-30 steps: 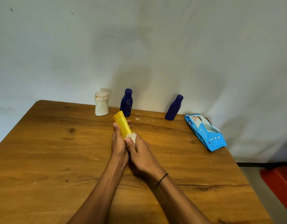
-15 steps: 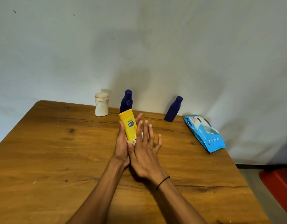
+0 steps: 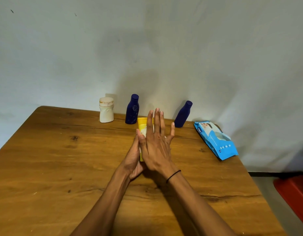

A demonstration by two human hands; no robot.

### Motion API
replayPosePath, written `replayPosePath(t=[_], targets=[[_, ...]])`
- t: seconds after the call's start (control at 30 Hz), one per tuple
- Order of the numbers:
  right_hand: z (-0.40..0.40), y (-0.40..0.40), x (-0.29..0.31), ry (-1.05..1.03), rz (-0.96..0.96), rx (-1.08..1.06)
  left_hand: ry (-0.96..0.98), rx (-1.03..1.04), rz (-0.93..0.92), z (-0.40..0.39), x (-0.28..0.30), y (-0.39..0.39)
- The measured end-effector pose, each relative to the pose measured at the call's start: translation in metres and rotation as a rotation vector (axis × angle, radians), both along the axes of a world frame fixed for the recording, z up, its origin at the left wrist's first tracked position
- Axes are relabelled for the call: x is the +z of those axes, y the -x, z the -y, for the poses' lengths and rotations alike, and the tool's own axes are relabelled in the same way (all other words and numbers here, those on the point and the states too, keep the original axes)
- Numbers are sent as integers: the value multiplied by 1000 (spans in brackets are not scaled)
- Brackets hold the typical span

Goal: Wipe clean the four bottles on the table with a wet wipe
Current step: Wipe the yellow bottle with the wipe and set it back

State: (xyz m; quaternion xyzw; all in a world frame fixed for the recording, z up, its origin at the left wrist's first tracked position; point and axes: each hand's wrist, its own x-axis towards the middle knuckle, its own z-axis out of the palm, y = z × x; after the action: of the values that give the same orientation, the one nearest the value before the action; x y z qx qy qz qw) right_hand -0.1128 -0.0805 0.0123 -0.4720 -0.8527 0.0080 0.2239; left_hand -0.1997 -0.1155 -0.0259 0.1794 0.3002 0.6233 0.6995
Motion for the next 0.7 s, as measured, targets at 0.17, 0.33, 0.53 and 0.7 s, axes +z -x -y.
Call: replayPosePath(t=[0.17,0.33,0.53,0.7], targets=[[-20,-4,3,141,-115,61,-74,-104,-174,-4,-6,4],[-37,-12,1,335,-255,184,-127,-121,-346,0,-1,8],[-50,-28,10,431,-340,230,-231,-309,-501,3,-6,14],[-53,-35,19,292,-164,235,-236,-385,-610,2,-8,17]])
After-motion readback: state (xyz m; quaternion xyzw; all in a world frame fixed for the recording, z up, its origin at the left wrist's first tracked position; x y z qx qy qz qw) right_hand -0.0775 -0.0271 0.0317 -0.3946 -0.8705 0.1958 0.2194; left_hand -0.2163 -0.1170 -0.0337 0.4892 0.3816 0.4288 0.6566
